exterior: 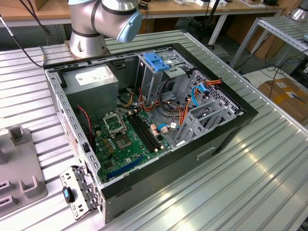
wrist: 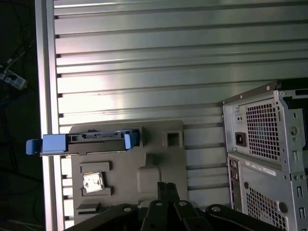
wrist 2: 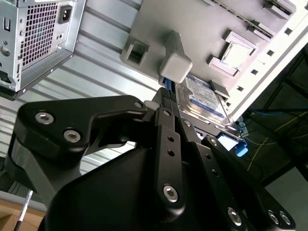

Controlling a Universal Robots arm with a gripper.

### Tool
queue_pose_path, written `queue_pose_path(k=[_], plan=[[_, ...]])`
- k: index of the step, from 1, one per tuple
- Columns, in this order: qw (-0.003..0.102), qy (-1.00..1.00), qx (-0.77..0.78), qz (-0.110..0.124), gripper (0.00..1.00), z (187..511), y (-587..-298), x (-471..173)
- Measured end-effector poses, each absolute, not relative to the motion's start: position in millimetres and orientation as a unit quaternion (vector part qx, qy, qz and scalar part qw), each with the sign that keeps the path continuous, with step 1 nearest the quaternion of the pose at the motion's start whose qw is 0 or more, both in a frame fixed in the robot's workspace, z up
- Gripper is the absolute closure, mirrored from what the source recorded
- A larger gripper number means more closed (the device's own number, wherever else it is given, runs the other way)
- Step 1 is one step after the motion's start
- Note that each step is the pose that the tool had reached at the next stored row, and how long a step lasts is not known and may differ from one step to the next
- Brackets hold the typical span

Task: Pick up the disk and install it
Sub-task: 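Reach for the disk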

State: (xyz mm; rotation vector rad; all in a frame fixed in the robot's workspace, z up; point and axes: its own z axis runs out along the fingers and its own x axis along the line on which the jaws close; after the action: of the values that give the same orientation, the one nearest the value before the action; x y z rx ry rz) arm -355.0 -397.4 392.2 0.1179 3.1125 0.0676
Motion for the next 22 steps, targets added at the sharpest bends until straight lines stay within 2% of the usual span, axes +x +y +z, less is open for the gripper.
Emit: queue_pose_path(k=[8,22], plan=[[0.013,0.999,0.038,0.022,0.89,391,-385,-378],[0.013,0.999,0.038,0.022,0.89,391,-385,-384]])
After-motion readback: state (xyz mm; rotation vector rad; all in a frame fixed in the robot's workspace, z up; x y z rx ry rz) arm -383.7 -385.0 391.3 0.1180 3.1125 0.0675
